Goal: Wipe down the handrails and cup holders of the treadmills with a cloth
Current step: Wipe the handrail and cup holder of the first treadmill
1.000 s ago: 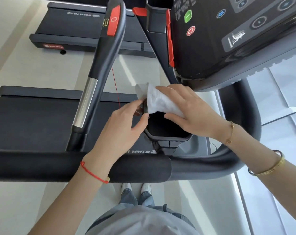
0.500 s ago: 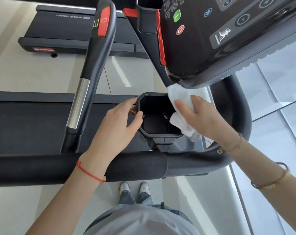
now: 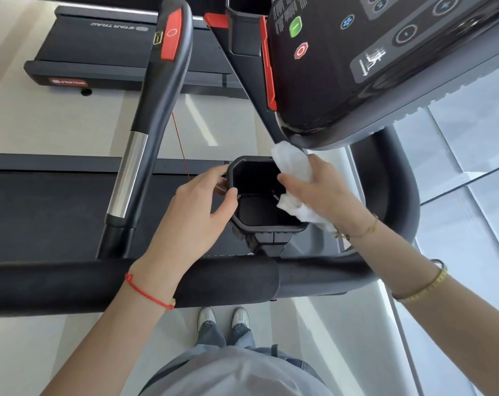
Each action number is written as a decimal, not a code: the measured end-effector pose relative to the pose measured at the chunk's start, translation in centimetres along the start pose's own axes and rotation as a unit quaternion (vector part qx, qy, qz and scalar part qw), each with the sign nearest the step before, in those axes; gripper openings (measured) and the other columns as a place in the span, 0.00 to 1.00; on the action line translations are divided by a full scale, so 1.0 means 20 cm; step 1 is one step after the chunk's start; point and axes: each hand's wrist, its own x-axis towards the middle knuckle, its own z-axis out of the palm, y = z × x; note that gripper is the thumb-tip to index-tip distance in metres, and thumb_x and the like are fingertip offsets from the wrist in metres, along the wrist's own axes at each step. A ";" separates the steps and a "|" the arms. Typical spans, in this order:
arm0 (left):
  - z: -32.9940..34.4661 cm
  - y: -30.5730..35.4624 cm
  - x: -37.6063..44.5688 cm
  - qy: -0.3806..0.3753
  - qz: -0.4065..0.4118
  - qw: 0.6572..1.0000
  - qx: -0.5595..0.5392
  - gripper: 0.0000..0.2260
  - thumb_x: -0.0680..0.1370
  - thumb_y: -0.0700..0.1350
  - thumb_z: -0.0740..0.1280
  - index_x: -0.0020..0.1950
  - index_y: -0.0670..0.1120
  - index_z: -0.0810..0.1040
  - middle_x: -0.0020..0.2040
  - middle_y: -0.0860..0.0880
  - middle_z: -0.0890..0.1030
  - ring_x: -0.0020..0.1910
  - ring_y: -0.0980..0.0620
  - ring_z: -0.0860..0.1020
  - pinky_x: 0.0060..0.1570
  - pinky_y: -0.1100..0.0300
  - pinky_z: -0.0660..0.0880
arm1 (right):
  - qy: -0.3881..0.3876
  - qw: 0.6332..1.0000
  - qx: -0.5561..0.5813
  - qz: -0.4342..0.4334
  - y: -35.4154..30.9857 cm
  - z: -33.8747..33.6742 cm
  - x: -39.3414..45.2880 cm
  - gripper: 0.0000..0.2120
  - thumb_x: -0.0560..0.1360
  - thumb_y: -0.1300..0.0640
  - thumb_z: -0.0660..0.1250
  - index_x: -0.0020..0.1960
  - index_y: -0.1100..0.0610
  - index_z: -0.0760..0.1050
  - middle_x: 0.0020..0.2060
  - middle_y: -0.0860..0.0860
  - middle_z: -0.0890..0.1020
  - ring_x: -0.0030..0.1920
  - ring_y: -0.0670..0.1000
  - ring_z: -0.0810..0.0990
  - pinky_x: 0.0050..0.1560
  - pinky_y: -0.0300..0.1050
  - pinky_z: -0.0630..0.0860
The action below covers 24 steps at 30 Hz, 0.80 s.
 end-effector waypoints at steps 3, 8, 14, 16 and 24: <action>0.00 0.00 0.00 -0.001 0.002 1.000 0.000 0.18 0.78 0.53 0.60 0.68 0.58 0.72 0.51 0.61 0.80 0.53 0.65 0.77 0.54 0.72 0.70 | 0.023 0.999 -0.024 0.006 0.06 0.01 -0.08 0.20 0.74 0.41 0.67 0.53 0.54 0.65 0.40 0.45 0.74 0.40 0.41 0.73 0.34 0.31 0.68; 0.00 0.00 0.00 0.001 0.000 1.000 -0.001 0.18 0.78 0.54 0.60 0.68 0.58 0.72 0.51 0.61 0.80 0.52 0.66 0.77 0.54 0.73 0.70 | -0.010 0.999 -0.027 0.028 0.07 0.00 -0.10 0.23 0.73 0.39 0.67 0.55 0.57 0.67 0.42 0.47 0.75 0.43 0.46 0.75 0.37 0.38 0.66; 0.00 0.01 -0.01 -0.001 -0.002 1.000 -0.001 0.19 0.78 0.54 0.60 0.69 0.57 0.72 0.52 0.61 0.80 0.53 0.66 0.76 0.54 0.71 0.71 | 0.011 1.000 0.010 0.009 0.02 0.01 -0.02 0.20 0.75 0.44 0.67 0.56 0.57 0.67 0.43 0.49 0.77 0.44 0.48 0.77 0.37 0.39 0.69; 0.00 0.01 -0.01 0.000 -0.001 1.000 -0.002 0.19 0.78 0.54 0.60 0.69 0.57 0.72 0.52 0.61 0.80 0.53 0.65 0.77 0.56 0.69 0.72 | 0.030 0.999 -0.029 0.002 0.08 0.03 -0.10 0.21 0.74 0.41 0.67 0.53 0.55 0.64 0.39 0.44 0.73 0.40 0.40 0.72 0.32 0.31 0.66; 0.00 -0.01 0.00 0.007 0.000 1.000 0.000 0.19 0.78 0.54 0.60 0.69 0.57 0.72 0.52 0.62 0.79 0.53 0.67 0.77 0.56 0.71 0.71 | 0.019 0.977 -0.120 -0.177 0.03 0.00 -0.02 0.28 0.76 0.48 0.68 0.71 0.55 0.63 0.66 0.52 0.72 0.58 0.54 0.74 0.50 0.42 0.66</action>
